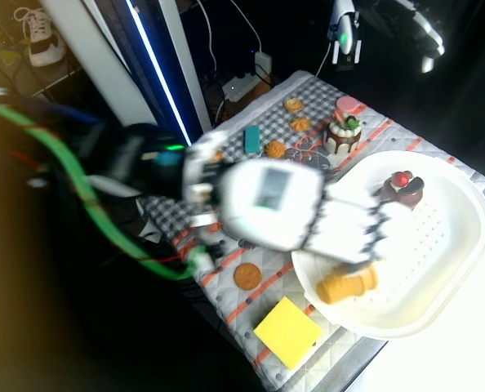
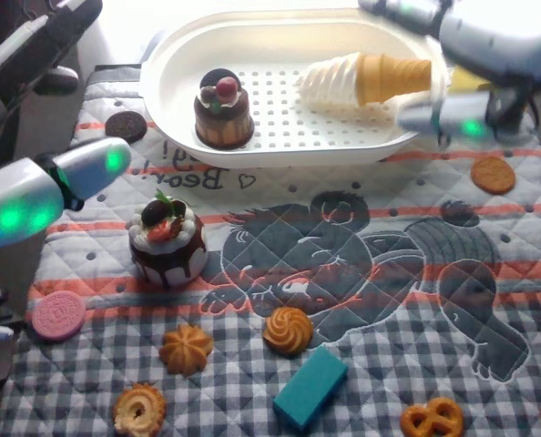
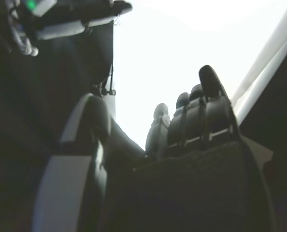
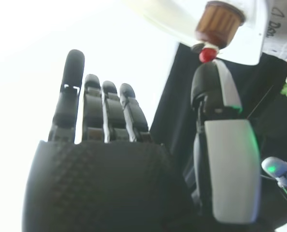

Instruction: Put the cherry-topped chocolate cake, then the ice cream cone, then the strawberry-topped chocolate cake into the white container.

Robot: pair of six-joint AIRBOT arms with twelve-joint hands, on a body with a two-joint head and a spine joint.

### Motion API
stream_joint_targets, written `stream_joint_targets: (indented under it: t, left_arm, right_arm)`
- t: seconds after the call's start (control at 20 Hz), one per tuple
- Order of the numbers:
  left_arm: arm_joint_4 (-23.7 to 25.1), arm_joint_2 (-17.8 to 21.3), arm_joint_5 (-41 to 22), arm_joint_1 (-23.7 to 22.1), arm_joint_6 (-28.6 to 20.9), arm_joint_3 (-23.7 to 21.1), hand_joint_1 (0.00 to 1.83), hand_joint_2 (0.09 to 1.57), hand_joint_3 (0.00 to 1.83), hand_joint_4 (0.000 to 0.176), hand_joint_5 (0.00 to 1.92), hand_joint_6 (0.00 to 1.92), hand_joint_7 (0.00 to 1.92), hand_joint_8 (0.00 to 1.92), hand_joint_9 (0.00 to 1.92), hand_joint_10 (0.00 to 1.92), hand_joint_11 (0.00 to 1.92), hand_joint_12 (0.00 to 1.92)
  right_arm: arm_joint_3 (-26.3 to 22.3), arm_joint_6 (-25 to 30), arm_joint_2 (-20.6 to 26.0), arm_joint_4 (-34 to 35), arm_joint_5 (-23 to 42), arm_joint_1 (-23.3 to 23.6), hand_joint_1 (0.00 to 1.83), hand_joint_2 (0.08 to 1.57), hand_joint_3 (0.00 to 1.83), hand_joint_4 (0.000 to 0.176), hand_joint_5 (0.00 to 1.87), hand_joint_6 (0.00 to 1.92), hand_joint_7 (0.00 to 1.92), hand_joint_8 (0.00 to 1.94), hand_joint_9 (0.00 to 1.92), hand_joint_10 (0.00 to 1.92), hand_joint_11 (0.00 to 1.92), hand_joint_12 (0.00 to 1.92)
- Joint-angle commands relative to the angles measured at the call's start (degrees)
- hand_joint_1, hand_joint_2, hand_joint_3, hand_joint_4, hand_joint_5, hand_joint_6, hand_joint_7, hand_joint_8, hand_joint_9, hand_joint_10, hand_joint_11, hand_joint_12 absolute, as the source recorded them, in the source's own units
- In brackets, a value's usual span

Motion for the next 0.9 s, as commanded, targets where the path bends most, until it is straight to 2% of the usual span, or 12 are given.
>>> stream_joint_targets:
  t: [0.0, 0.1, 0.2, 0.25, 0.3, 0.4, 0.45, 0.5, 0.55, 0.65, 0.75, 0.85]
  left_arm:
    - [1.4, 0.6, -6.4, 0.1, -0.4, -0.2, 0.81, 1.15, 0.0, 0.106, 0.07, 0.0, 0.01, 0.0, 0.03, 0.01, 0.0, 0.92]
    - [1.4, 1.0, -6.2, 0.9, -0.4, -0.6, 0.75, 1.15, 0.0, 0.095, 0.03, 0.01, 0.0, 0.0, 0.0, 0.0, 0.0, 0.55]
    - [2.0, 1.5, -4.0, 1.1, -0.4, -0.7, 0.78, 1.16, 0.0, 0.033, 0.01, 0.0, 0.0, 0.0, 0.0, 0.0, 0.0, 0.16]
    - [2.4, 1.7, -3.0, 1.2, -0.4, -0.7, 0.82, 1.15, 0.0, 0.01, 0.02, 0.01, 0.0, 0.0, 0.0, 0.0, 0.0, 0.03]
    - [2.9, 1.8, -1.5, 1.3, -0.4, -0.7, 0.79, 1.14, 0.0, 0.051, 0.0, 0.0, 0.0, 0.0, 0.0, 0.0, 0.0, 0.01]
    - [3.6, 2.0, 0.9, 1.4, -0.4, -0.6, 0.8, 1.11, 0.0, 0.071, 0.0, 0.0, 0.0, 0.0, 0.0, 0.0, 0.0, 0.0]
    - [4.1, 2.0, 3.0, 1.4, -0.4, -0.4, 0.83, 1.1, 0.0, 0.054, 0.0, 0.0, 0.0, 0.0, 0.0, 0.0, 0.0, 0.0]
    - [4.5, 2.0, 4.6, 1.3, -0.4, -0.1, 0.81, 1.1, 0.0, 0.118, 0.0, 0.0, 0.0, 0.0, 0.0, 0.0, 0.02, 0.01]
    - [4.8, 1.8, 7.2, 1.1, -0.4, 0.4, 0.82, 1.1, 0.0, 0.121, 0.0, 0.0, 0.0, 0.0, 0.0, 0.0, 0.08, 0.04]
    - [5.1, 1.3, 9.8, 0.8, -0.4, 0.9, 0.81, 1.09, 0.02, 0.119, 0.0, 0.0, 0.0, 0.0, 0.0, 0.0, 0.0, 0.33]
    - [5.5, 0.3, 13.1, 0.0, -0.4, 1.9, 0.83, 1.09, 0.0, 0.096, 0.01, 0.0, 0.0, 0.0, 0.0, 0.0, 0.0, 0.02]
    - [5.9, -0.9, 16.3, -1.1, -0.4, 3.1, 0.81, 1.06, 0.0, 0.102, 0.0, 0.0, 0.0, 0.0, 0.0, 0.0, 0.04, 0.02]
  right_arm:
    - [-1.2, 0.1, 0.6, -1.8, 7.9, 0.4, 0.71, 1.15, 0.0, 0.039, 0.0, 0.0, 0.0, 0.0, 0.0, 0.26, 0.0, 1.3]
    - [-5.5, 0.2, 4.3, -2.4, 12.3, -3.0, 0.69, 1.19, 0.01, 0.018, 0.0, 0.0, 0.0, 0.0, 0.0, 0.2, 0.0, 0.84]
    - [-10.0, 0.2, 8.6, -3.3, 16.0, -6.8, 0.72, 1.21, 0.0, 0.0, 0.0, 0.0, 0.0, 0.0, 0.0, 0.19, 0.0, 0.54]
    - [-11.4, 0.3, 9.9, -3.5, 17.6, -8.5, 0.7, 1.2, 0.0, 0.0, 0.0, 0.0, 0.0, 0.0, 0.0, 0.23, 0.0, 0.57]
    - [-13.3, 1.9, 11.9, -4.4, 20.1, -10.8, 0.75, 1.21, 0.0, 0.0, 0.0, 0.0, 0.0, 0.0, 0.0, 0.27, 0.0, 0.75]
    - [-15.2, 5.3, 14.1, -6.4, 23.6, -14.3, 0.74, 1.2, 0.0, 0.0, 0.0, 0.0, 0.0, 0.0, 0.0, 0.25, 0.0, 0.73]
    - [-16.8, 5.9, 15.7, -6.6, 26.0, -16.7, 0.73, 1.2, 0.0, 0.0, 0.0, 0.0, 0.0, 0.0, 0.0, 0.25, 0.0, 0.69]
    - [-17.9, 6.0, 16.8, -6.6, 27.8, -18.9, 0.76, 1.2, 0.0, 0.0, 0.0, 0.0, 0.01, 0.0, 0.0, 0.24, 0.0, 0.59]
    - [-19.1, 7.0, 18.2, -6.6, 30.1, -21.6, 0.73, 1.2, 0.0, 0.0, 0.0, 0.0, 0.02, 0.0, 0.0, 0.24, 0.0, 0.52]
    - [-20.0, 8.5, 19.2, -6.6, 33.1, -24.6, 0.76, 1.19, 0.0, 0.0, 0.0, 0.0, 0.01, 0.01, 0.04, 0.03, 0.0, 0.05]
    - [-20.5, 9.8, 19.8, -6.2, 35.4, -27.4, 0.78, 1.2, 0.0, 0.0, 0.0, 0.0, 0.0, 0.0, 0.04, 0.02, 0.01, 0.01]
    - [-20.8, 10.1, 19.9, -6.0, 36.0, -28.6, 0.78, 1.21, 0.01, 0.0, 0.0, 0.0, 0.0, 0.0, 0.02, 0.01, 0.02, 0.01]
